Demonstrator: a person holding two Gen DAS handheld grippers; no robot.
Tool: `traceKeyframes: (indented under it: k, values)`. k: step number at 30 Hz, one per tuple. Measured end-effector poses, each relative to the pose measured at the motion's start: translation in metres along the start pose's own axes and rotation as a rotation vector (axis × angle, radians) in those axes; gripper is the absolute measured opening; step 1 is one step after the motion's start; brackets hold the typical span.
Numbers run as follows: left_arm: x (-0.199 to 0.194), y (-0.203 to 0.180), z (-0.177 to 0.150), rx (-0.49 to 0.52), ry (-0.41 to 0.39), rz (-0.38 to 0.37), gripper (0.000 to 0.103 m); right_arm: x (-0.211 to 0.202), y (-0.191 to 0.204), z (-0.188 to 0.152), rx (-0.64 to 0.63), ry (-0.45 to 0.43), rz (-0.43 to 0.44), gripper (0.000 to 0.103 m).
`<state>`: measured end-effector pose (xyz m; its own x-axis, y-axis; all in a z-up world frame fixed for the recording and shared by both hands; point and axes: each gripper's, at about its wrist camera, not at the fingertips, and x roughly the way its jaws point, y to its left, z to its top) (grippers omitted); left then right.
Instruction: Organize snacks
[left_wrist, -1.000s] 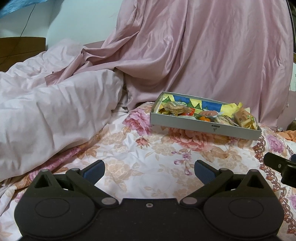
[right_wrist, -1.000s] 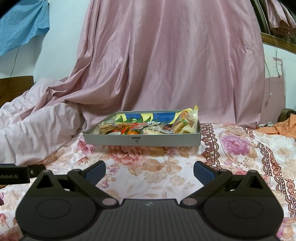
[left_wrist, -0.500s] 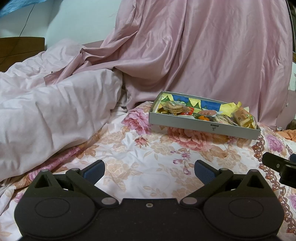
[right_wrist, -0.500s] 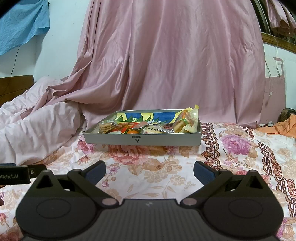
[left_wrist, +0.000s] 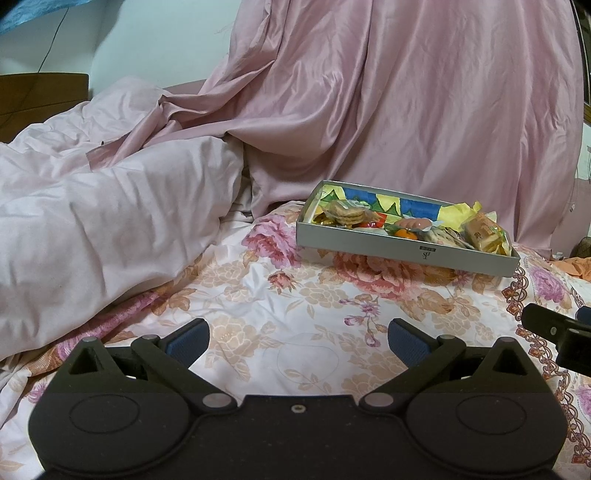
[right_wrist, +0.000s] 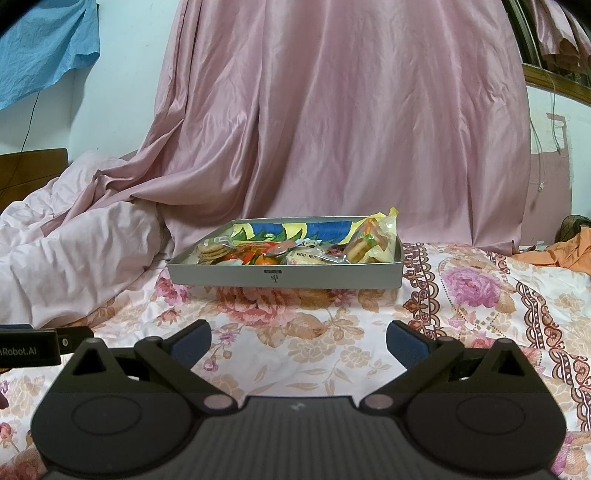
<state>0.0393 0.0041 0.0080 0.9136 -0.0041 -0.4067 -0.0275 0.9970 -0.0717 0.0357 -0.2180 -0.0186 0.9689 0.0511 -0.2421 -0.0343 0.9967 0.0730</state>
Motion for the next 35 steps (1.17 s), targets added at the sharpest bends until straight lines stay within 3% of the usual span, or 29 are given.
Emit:
traceKeyframes:
  k: [35]
  values:
    - [0.002, -0.0044, -0.0029, 0.02, 0.045, 0.003, 0.102, -0.0033, 0.0047, -0.0045, -0.012, 0.003, 0.007, 0.103]
